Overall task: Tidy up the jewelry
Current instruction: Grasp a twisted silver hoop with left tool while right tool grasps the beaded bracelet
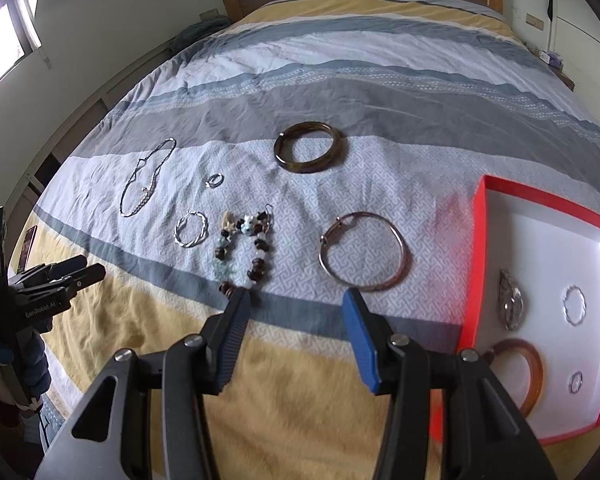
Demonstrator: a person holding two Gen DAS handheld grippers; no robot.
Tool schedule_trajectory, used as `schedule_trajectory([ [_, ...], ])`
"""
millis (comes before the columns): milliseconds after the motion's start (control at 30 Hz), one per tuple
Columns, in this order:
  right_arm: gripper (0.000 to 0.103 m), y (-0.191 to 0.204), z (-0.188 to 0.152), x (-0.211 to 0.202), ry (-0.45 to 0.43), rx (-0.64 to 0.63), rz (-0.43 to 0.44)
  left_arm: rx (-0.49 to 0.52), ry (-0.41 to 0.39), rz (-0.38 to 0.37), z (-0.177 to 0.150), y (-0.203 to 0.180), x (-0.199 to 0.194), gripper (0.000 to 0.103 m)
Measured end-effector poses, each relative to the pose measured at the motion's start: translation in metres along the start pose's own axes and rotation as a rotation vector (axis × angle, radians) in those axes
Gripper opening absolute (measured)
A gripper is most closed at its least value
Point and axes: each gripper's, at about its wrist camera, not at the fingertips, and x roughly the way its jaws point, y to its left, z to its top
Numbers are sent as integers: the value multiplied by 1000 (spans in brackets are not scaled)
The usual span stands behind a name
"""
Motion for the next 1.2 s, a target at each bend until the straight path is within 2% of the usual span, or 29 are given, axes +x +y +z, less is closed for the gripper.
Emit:
schedule_trajectory([
  [367, 47, -6, 4, 13, 22, 2, 15, 41, 0, -29, 19, -21, 16, 57],
  [700, 46, 3, 5, 29, 57, -10, 89, 57, 29, -113, 43, -43, 45, 41],
  [833, 45, 7, 6, 39, 71, -11, 124, 65, 34, -131, 50, -51, 55, 39],
  [1067, 38, 14, 12, 62, 95, -18, 169, 85, 47, -146, 59, -60, 73, 39],
  [1200, 33, 15, 16, 75, 110, -26, 165, 134, 55, -122, 58, -69, 84, 38],
])
